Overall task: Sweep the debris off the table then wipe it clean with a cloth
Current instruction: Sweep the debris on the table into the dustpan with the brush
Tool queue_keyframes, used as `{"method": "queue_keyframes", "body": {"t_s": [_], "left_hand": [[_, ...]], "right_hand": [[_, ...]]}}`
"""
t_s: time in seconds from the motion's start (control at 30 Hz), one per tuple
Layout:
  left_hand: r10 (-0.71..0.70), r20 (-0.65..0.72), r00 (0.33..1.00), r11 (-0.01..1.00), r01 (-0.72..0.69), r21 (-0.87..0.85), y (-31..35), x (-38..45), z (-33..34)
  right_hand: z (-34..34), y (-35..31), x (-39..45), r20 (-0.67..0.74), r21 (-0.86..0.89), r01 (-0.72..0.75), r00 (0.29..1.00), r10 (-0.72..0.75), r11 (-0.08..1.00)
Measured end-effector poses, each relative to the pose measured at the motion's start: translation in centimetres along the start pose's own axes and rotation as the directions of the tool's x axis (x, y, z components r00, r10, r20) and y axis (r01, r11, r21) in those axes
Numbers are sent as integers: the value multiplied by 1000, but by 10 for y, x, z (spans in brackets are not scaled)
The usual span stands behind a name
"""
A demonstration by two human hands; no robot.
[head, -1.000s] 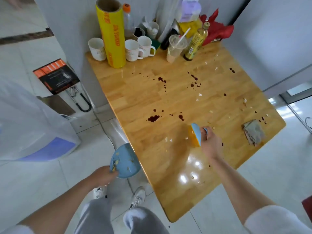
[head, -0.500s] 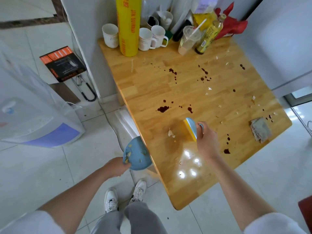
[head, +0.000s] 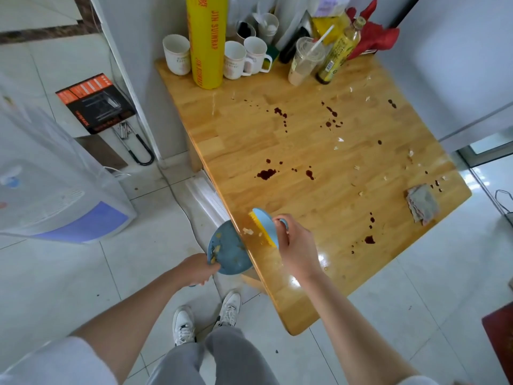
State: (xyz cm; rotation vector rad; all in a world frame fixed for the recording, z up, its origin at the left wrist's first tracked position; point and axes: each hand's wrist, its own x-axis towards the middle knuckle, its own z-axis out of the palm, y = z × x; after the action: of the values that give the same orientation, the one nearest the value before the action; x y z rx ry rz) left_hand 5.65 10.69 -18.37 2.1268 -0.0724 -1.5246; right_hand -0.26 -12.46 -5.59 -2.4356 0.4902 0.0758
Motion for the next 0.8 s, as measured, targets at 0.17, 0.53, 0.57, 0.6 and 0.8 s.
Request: {"method": "queue_keyframes", "body": {"t_s": [0.17, 0.53, 0.57, 0.6, 0.8], "left_hand": [[9, 14, 1000, 1000, -9, -1, -3, 2, 0], [18, 21, 1000, 1000, -18, -19, -8, 8, -2], [23, 24, 999, 1000, -22, -19, -9, 8, -2], [24, 25, 999, 1000, -23, -19, -10, 9, -1], [22, 34, 999, 1000, -22, -16, -14, 8, 3]], "right_hand": [[-6, 9, 5, -78, -24, -112, 991, 109, 993], [13, -11, -13, -43, 26, -24, 999, 25, 999], [10, -7, -11, -60, 27, -60, 996, 62, 998], [10, -5, -9, -67, 26, -82, 994, 84, 996], [37, -21, -29, 28, 30, -3, 1000, 2, 1000]]}}
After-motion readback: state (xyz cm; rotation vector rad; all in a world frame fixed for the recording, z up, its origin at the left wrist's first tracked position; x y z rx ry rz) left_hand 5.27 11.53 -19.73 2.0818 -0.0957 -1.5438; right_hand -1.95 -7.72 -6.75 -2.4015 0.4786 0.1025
